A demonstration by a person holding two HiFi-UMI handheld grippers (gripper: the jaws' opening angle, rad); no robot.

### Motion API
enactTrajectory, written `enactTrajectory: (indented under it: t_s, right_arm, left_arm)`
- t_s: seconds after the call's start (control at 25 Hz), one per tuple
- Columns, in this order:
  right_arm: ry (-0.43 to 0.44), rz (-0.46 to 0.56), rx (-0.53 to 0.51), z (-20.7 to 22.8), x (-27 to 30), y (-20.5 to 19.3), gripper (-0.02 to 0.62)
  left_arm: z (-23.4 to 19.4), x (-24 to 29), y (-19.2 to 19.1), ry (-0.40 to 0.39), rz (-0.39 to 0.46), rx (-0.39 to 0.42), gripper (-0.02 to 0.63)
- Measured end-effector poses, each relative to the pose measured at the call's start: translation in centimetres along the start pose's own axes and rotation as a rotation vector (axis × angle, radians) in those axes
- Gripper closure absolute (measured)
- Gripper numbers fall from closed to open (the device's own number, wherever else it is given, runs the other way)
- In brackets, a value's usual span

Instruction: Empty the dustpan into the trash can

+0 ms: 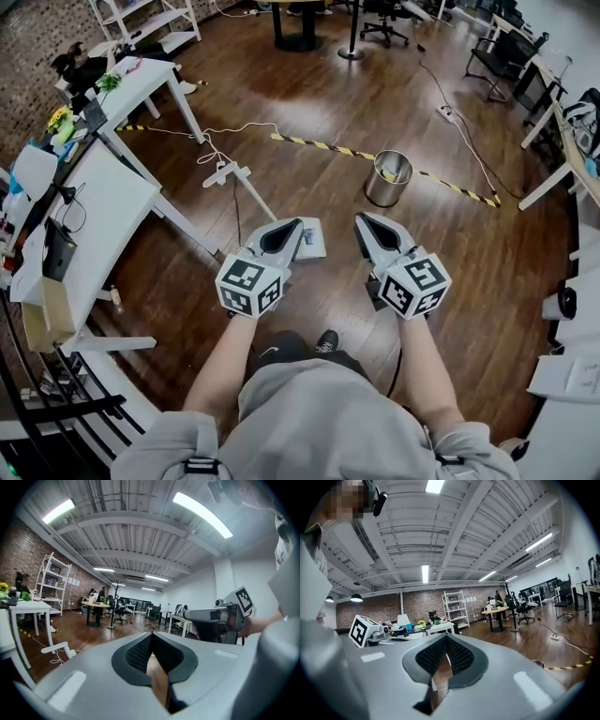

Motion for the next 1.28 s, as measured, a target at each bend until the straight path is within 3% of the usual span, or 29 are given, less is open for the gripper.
enactTrajectory:
  t_s: [0.16, 0.4, 0.52, 0.68, 0.92, 1.08, 1.28]
  right_arm:
    - [0.050, -0.025, -0.003, 1.5, 3.8, -0.2, 0.595]
    - [0.113, -0.095, -0.017, 2.4, 11.7, -0.8, 0.595]
    - [0.130, -0.132, -0.053, 3.4, 15.2, 0.2, 0.595]
    - [0.138, -0.154, -0.082, 4.4, 19.5, 2.0, 0.595]
    - [0.127, -0.220, -0.106, 5.3, 24.5, 1.8, 0.595]
    - [0.097, -0.244, -0.104, 6.4, 25.8, 1.4, 0.595]
    - [0.062, -0.296, -0.059, 9.2, 26.0, -0.3, 0.595]
  left_arm:
    - [-4.1, 1.5, -0.8, 0.098, -0.036, -0.028, 0.600]
    - [-14.2, 3.3, -3.8, 0.270, -0.088, -0.071, 0.599]
    - [-19.2, 5.0, -6.5, 0.333, -0.124, -0.095, 0.536]
    - [-25.3, 7.3, -9.5, 0.387, -0.184, -0.154, 0.465]
    - [-31.8, 10.0, -14.4, 0.466, -0.275, -0.250, 0.314]
    - [-34.8, 11.9, -16.2, 0.477, -0.300, -0.245, 0.281]
    - [-35.8, 15.0, -16.0, 0.478, -0.240, -0.216, 0.282]
Point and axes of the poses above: the fingertips, and each gripper's own axes: x forward along the fingers, z to its right, y out of its top, the point moved 6 cm from there along -x, backward along the fingers, and after that the axes turned 3 degrees about -z, right-handed, at the moved point
